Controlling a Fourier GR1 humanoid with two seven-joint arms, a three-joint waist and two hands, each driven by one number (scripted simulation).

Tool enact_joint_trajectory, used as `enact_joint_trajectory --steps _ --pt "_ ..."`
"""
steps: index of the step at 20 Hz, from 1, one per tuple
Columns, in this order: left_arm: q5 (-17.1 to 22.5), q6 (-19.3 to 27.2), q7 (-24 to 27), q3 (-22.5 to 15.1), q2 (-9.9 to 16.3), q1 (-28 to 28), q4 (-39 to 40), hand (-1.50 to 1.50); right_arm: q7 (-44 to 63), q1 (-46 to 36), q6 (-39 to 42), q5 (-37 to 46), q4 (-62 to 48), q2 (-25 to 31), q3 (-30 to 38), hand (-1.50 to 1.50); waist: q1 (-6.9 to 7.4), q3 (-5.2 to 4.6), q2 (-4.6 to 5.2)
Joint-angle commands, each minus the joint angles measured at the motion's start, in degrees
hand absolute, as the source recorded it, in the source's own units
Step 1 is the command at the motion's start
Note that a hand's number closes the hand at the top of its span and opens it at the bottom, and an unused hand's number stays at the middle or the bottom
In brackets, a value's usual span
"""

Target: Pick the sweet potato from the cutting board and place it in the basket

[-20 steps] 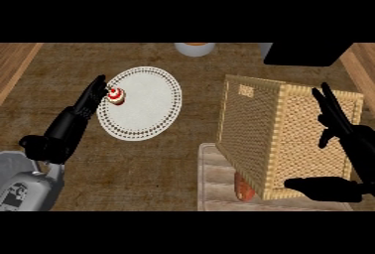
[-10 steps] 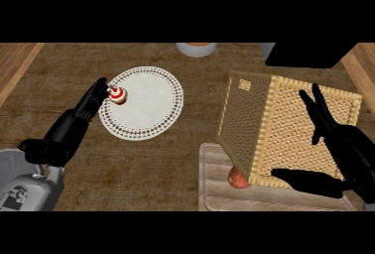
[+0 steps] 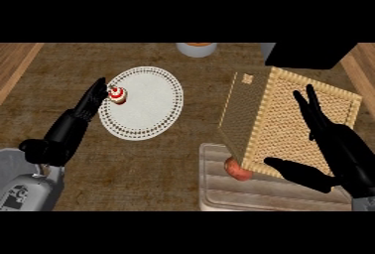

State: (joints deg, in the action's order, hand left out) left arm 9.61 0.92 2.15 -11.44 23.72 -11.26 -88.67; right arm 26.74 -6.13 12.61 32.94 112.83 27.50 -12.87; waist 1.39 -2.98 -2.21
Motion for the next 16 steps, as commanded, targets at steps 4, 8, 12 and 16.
enact_joint_trajectory --steps 4,8,12,16 --pt "0.55 -1.52 0.01 0.37 0.82 0.24 -0.93 0.0 2.83 3.26 2.16 1.09 -9.5 -2.32 -3.56 -1.5 0.59 2.96 2.8" --pt "-0.05 0.47 -1.61 0.64 -0.46 -2.15 -0.53 0.0 -0.12 4.56 1.8 0.77 -11.85 -2.36 -3.4 -1.5 0.24 3.14 3.21" --pt "-0.53 -0.38 -1.34 -0.3 -0.33 -1.2 -0.43 0.0 -0.02 4.64 2.81 0.3 -11.47 -3.52 -4.55 -1.5 0.5 3.07 3.15" --pt "-0.5 -0.48 -0.51 0.02 -0.34 -0.54 0.05 0.0 -1.28 5.87 5.95 1.5 -11.29 -1.31 -7.0 1.5 0.66 2.96 3.18"
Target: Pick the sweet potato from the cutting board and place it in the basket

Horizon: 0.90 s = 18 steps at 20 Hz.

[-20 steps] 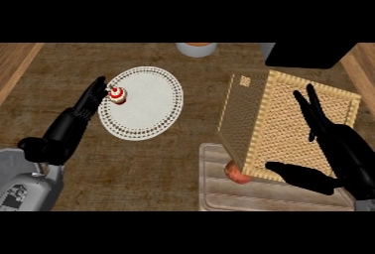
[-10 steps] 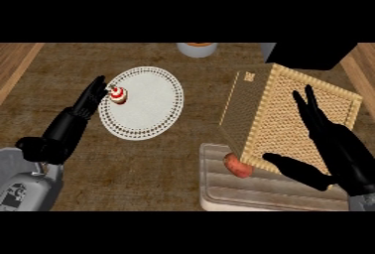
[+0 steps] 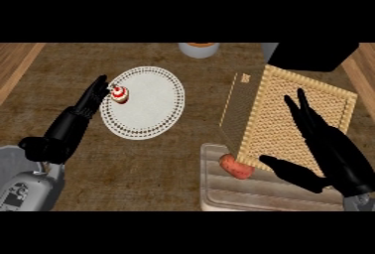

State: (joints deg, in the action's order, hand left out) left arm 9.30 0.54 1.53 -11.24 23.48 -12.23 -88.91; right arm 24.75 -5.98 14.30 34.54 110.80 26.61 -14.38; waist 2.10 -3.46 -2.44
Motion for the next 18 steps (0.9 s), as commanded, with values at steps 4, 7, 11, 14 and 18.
enact_joint_trajectory --steps 4,7,11,14,18 --pt "-0.5 0.01 0.38 -0.63 -0.8 -0.45 -0.17 0.0 0.14 4.21 2.77 0.56 -10.7 -1.85 -5.09 1.5 0.28 3.51 3.61" --pt "0.08 -0.77 -0.18 0.15 0.1 -0.65 0.01 0.0 -0.5 3.74 3.15 3.91 -10.25 -1.32 -8.14 1.5 0.67 3.44 3.42" --pt "-0.44 0.0 0.09 -0.12 -0.81 -0.21 0.8 0.0 -1.22 3.02 6.9 2.32 -8.23 -0.55 -9.36 1.5 0.01 3.3 3.22" --pt "-0.83 -0.55 0.04 -0.66 -0.49 -0.94 0.53 0.0 3.18 4.18 15.36 -5.79 -4.31 -4.14 -13.19 1.5 0.73 2.8 3.76" --pt "-0.9 -0.52 0.2 -0.28 -0.25 -1.56 0.53 0.0 8.5 5.49 20.44 -12.32 2.0 -6.19 -14.23 1.5 0.95 2.36 4.02"
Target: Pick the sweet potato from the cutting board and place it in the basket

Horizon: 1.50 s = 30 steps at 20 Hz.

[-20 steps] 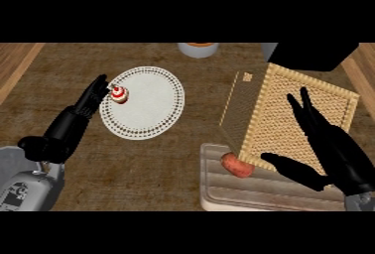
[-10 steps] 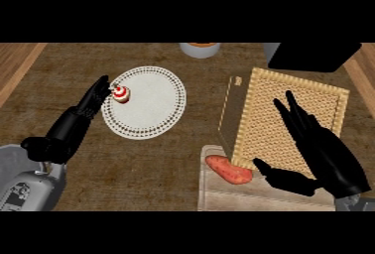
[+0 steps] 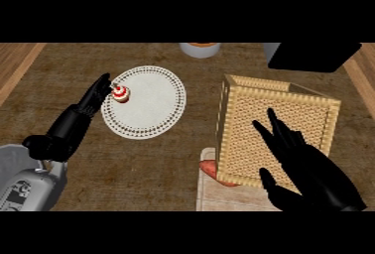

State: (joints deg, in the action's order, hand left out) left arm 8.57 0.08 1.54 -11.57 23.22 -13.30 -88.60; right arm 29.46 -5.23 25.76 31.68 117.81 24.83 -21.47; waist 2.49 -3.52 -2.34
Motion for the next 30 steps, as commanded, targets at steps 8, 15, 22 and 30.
enact_joint_trajectory --steps 8,15,22,30 --pt "-0.1 0.25 -0.53 0.24 0.01 -0.08 -0.27 0.0 20.08 9.86 8.42 -21.46 4.92 -12.65 -4.47 1.5 -0.45 2.72 3.58" --pt "-0.43 0.4 -0.76 -0.17 -0.49 -0.23 0.15 0.0 34.09 4.87 -4.71 -26.35 12.23 -24.41 2.37 1.5 -0.39 2.73 3.23" --pt "-0.84 0.41 -0.46 -0.63 -0.98 -0.33 0.52 0.0 43.24 -6.33 -12.64 -27.81 11.18 -24.74 9.08 1.5 0.55 2.66 3.19" --pt "-0.55 -0.37 -1.3 -0.46 -0.61 -1.44 0.43 0.0 49.56 -22.08 -12.52 -26.71 0.46 -20.09 15.99 1.5 1.38 2.67 2.9"
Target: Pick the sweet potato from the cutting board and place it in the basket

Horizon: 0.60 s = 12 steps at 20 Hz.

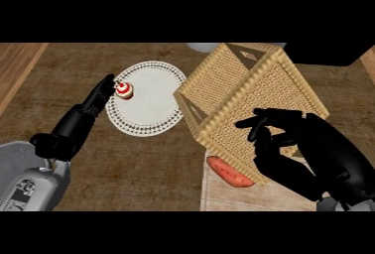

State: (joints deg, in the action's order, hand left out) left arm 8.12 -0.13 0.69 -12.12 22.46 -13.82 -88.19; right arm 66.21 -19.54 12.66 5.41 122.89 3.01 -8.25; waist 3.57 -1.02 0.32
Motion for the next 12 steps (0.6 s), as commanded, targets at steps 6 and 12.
enact_joint_trajectory --steps 6,12 --pt "0.36 -0.7 -0.44 -0.29 -0.37 0.35 0.64 0.0 17.47 -22.63 -2.52 -0.14 -18.25 4.85 7.66 1.5 0.92 0.31 -0.05" --pt "-0.86 0.22 -0.18 0.09 -1.08 -2.8 2.3 0.0 16.64 -36.56 -3.15 1.6 -37.1 10.42 12.23 1.5 0.16 0.5 0.69"
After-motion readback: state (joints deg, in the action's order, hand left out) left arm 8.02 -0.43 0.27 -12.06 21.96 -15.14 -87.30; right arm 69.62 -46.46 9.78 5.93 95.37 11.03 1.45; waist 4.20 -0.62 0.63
